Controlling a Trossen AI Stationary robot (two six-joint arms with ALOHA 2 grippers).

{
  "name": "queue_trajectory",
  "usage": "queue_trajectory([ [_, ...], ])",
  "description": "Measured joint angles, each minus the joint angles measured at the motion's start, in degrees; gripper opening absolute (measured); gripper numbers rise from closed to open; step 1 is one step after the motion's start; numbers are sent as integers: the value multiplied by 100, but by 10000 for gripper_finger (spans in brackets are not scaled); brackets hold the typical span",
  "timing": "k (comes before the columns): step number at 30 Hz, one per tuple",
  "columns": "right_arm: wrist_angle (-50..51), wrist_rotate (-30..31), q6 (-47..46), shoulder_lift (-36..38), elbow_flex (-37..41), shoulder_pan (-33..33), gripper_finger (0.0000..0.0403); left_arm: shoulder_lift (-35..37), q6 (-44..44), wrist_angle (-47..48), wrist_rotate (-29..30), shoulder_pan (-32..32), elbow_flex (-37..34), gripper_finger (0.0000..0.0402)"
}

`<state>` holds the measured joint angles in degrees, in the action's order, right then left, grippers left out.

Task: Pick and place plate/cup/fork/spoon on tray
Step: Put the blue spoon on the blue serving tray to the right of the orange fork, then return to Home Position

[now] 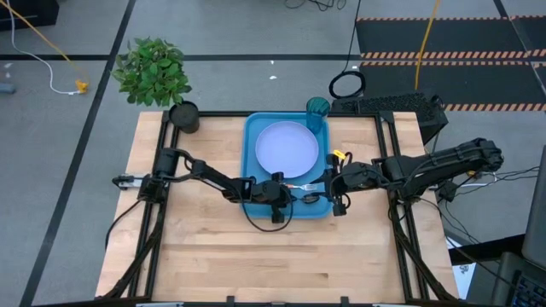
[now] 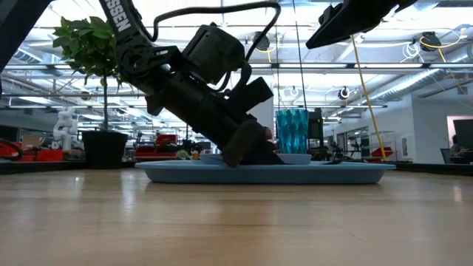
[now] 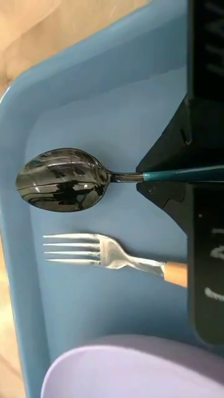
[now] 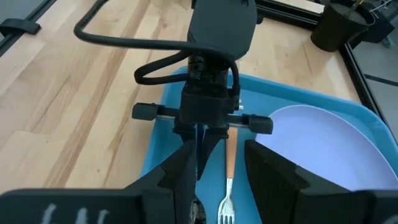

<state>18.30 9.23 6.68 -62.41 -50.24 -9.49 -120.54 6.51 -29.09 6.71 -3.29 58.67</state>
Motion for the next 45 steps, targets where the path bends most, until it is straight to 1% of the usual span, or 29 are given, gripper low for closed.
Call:
queue_trajectory([
  [2, 2, 0, 2, 0, 0, 0, 128, -5, -3, -4, 14, 0, 3, 15],
  [6, 31, -1, 2, 0, 0, 1, 128, -9, -78, -48, 91, 17, 3, 48],
  [9, 30, -1, 4, 0, 0, 1, 128, -14, -79, -102, 126, 20, 3, 62],
  [23, 40, -1, 6, 0, 0, 0, 128, 39, -55, -104, 177, -5, -8, 69],
  [25, 42, -2, 7, 0, 0, 1, 128, 184, -60, 27, 178, -17, -28, 69],
  [27, 43, -4, 7, 0, 0, 0, 128, 350, -131, -69, 172, -22, -14, 69],
  [32, 60, -25, 4, 11, 0, 0, 125, 964, -230, 233, 163, -47, -12, 69],
  [34, 77, -25, 9, 74, 0, 1, 116, 1282, -209, 341, 166, -59, -12, 69],
  [37, 271, -42, 11, 304, 0, 0, 89, 1814, -194, 710, 227, -70, -12, 62],
  [39, 475, -73, 7, 515, 0, -16, 64, 2158, -124, 813, 270, -89, -12, 47],
  [42, 718, -168, -30, 839, 0, -66, 24, 2667, 176, 974, 401, -160, -15, 12],
  [43, 845, -173, -67, 938, 0, -87, 13, 2776, 244, 984, 453, -177, -15, 7],
  [45, 906, -172, -87, 1126, 57, -153, 4, 2984, 328, 1047, 526, -220, -16, 7],
])
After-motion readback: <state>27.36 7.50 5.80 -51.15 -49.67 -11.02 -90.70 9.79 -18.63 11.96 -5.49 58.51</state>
